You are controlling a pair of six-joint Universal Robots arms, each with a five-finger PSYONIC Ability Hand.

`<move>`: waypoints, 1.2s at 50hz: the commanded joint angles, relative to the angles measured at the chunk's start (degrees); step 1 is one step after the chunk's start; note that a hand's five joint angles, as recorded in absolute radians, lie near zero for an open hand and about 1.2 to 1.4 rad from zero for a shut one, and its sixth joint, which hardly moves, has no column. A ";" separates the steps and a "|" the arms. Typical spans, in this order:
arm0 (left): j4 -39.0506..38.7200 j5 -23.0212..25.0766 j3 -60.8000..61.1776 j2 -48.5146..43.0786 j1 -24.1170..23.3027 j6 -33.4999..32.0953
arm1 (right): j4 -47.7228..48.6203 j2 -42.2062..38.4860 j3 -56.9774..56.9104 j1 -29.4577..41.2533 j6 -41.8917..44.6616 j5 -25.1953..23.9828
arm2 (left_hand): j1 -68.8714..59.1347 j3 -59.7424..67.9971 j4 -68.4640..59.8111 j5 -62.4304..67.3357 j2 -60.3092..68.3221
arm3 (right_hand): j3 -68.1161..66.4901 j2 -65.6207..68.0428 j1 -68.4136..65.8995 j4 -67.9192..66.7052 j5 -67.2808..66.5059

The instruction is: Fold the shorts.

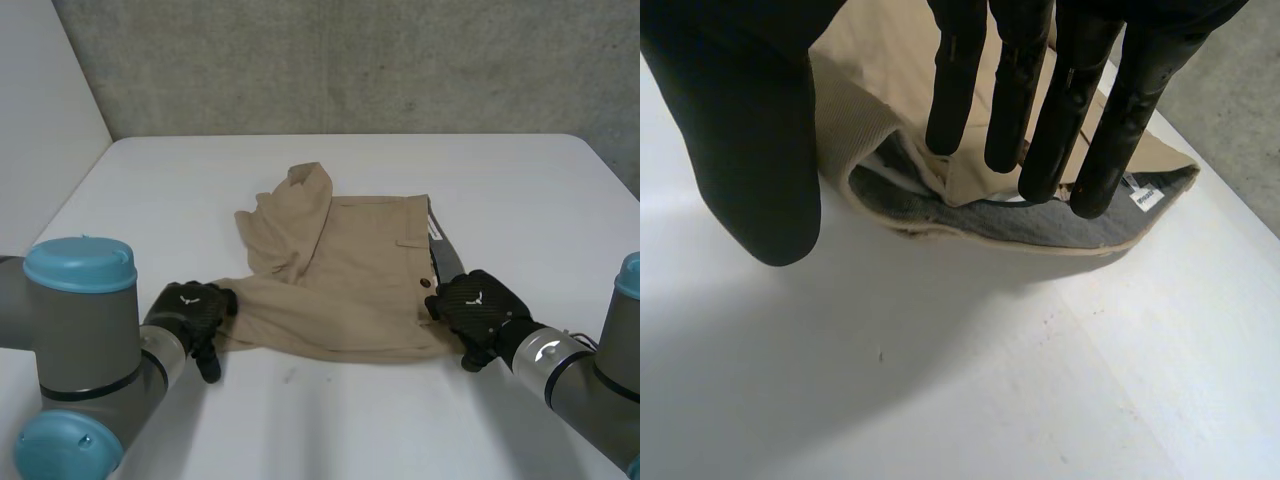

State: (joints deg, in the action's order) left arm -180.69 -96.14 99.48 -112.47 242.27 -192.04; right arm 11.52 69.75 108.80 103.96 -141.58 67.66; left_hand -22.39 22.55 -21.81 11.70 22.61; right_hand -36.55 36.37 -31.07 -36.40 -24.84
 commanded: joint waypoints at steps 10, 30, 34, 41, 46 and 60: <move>0.16 -0.01 0.27 1.55 -0.04 0.09 | 0.00 -2.78 -2.89 4.05 -7.83 0.72 | -1.62 1.46 -2.20 2.31 1.39 | -43.45 43.63 -48.93 -43.60 -45.16; -3.18 0.43 3.17 7.34 2.51 0.09 | -0.62 -3.39 -6.76 3.62 -22.07 4.59 | -10.01 9.85 -10.59 10.70 9.78 | -43.45 43.63 -48.93 -43.60 -45.16; -3.18 0.52 3.70 8.84 2.59 0.09 | -0.62 -3.48 -6.67 3.70 -21.98 4.50 | -10.87 10.71 -11.45 11.56 10.64 | -43.45 43.63 -48.93 -43.60 -45.16; -3.27 1.75 4.31 8.67 3.21 0.09 | -0.62 -3.48 -6.67 3.62 -21.98 4.41 | -14.07 13.91 -14.65 14.75 13.84 | -43.45 43.63 -48.93 -43.60 -45.16; -3.18 3.59 5.19 8.41 4.35 0.09 | -0.62 -3.57 -6.85 3.62 -21.90 4.41 | -14.57 14.41 -15.15 15.26 14.35 | -43.45 43.63 -48.93 -43.60 -45.16; -4.50 3.77 5.72 6.92 4.61 -1.22 | -0.53 -3.92 -6.94 3.62 -21.37 4.41 | -13.06 12.90 -13.64 13.75 12.83 | -43.45 43.63 -48.93 -43.60 -45.16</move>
State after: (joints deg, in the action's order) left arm -184.06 -92.28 105.00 -104.89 246.82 -192.14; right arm 10.97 65.97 101.88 107.58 -163.27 72.07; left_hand -31.42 31.18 -31.44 21.44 31.41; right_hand -67.50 66.79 -55.46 -67.98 -56.54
